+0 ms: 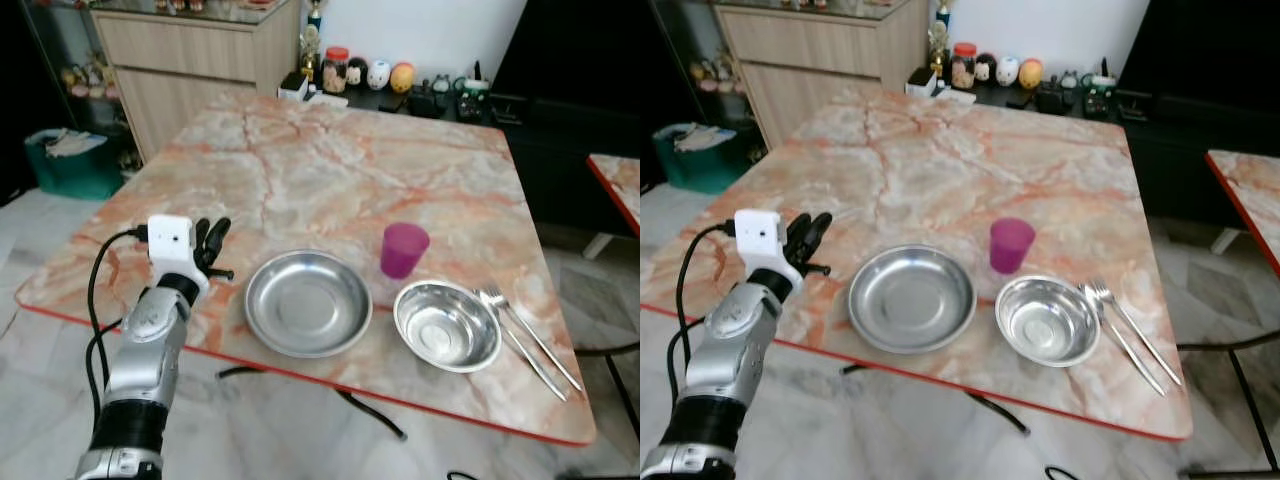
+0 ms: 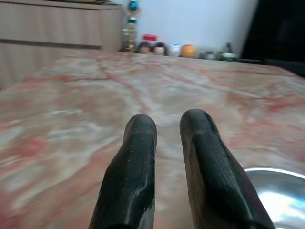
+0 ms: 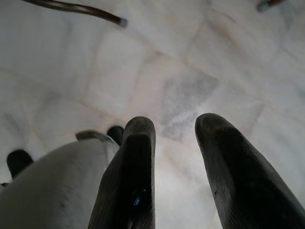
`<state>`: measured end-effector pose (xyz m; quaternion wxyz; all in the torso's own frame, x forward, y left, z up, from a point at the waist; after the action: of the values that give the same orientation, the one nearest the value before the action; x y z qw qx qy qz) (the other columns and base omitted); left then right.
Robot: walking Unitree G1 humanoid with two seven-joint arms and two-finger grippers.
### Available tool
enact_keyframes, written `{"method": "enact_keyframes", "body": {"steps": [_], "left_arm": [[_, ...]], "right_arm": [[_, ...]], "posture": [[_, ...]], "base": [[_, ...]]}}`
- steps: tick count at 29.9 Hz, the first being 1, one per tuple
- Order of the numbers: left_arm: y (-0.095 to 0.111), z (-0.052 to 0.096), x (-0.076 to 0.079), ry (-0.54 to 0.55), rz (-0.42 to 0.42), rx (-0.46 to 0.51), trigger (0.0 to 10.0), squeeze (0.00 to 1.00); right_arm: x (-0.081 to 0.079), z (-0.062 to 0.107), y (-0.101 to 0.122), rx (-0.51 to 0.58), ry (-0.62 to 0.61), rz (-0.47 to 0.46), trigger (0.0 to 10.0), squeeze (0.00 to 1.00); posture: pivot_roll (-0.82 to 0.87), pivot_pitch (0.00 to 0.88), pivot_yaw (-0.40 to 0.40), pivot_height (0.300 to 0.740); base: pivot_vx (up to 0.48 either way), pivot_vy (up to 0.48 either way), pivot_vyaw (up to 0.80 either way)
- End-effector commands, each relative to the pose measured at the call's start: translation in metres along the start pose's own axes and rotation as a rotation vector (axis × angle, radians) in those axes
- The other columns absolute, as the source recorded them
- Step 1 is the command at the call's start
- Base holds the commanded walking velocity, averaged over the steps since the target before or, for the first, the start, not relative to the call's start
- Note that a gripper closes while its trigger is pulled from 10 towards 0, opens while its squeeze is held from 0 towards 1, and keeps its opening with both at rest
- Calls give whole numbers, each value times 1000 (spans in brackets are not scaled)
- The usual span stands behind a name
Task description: Setting the table
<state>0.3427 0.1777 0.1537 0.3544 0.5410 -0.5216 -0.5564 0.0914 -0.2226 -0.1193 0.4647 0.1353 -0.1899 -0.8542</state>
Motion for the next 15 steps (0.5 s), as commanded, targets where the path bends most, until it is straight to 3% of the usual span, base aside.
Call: {"method": "enact_keyframes", "body": {"steps": [1,15], "left_arm": [[-3,0,2,-18,19,-14,10000,0],[-13,3,6,-52,49,-72,10000,0]], "right_arm": [[6,1,-4,-15,-13,3,10000,0],[4,1,-5,-23,5,20,10000,0]], "posture": [[148,0,-74,728],[145,0,-60,728]], "base": [[0,0,-581],[0,0,-538]]}}
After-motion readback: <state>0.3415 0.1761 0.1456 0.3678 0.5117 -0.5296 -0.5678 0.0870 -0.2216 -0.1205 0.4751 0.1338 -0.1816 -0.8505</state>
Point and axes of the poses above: a point about 5 cm out from each wrist's last joint towards the gripper, its own z axis pointing back from the gripper into the wrist, its own y axis along the axis of the wrist's last joint, x = y × z, the point moved 1 cm from there along -z, pointing out of the wrist towards the gripper, and after that the axes turned 13 degrees about -z, right-handed, at the moved point
